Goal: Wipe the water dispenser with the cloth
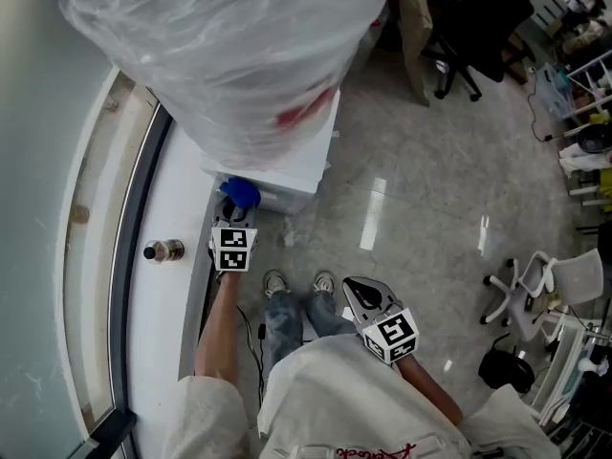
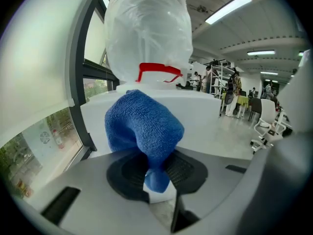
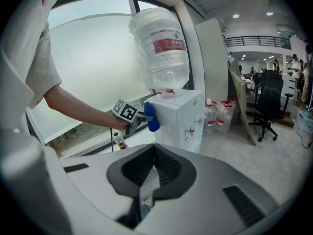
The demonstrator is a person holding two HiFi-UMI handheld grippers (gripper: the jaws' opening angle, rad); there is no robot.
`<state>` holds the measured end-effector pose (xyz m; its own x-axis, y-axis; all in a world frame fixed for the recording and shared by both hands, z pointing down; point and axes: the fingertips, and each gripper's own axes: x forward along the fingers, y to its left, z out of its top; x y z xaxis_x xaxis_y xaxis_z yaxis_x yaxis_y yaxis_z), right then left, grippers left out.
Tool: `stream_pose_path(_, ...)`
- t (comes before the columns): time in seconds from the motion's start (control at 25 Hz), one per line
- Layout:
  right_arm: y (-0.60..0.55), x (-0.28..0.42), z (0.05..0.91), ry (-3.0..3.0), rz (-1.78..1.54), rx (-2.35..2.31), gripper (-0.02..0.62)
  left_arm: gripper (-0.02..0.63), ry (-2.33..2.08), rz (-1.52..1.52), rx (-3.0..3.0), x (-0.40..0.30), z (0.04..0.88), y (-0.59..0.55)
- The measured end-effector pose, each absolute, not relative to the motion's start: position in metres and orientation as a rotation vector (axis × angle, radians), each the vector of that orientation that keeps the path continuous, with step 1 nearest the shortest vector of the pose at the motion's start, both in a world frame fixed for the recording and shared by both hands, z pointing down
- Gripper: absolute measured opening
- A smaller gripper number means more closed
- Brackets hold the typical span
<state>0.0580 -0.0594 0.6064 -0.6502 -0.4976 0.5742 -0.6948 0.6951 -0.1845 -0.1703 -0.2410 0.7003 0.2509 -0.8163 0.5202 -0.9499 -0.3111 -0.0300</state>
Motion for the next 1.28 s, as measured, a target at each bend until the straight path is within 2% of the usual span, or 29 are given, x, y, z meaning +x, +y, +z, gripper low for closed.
stream_pose_path(0.6,-0.052,0.1,0.603,-2.413,0.547,0.971,0.015,0.091,-1.409,0.63,2.451,-0.007,0.684,-0.222)
stream_pose_path(0.92,-0.05,0.116,0.6,-2.43,0.551,0.988,0.015,0.091,-1.416,0.599,2.44,0.0,0.676,-0.217)
stream_pose_path(1.28,-0.058,0.123,0.58,-2.52,0.505,0.937,0.015,0.091,-1.563,0.483,2.45,-0.006,0.601,-0.176)
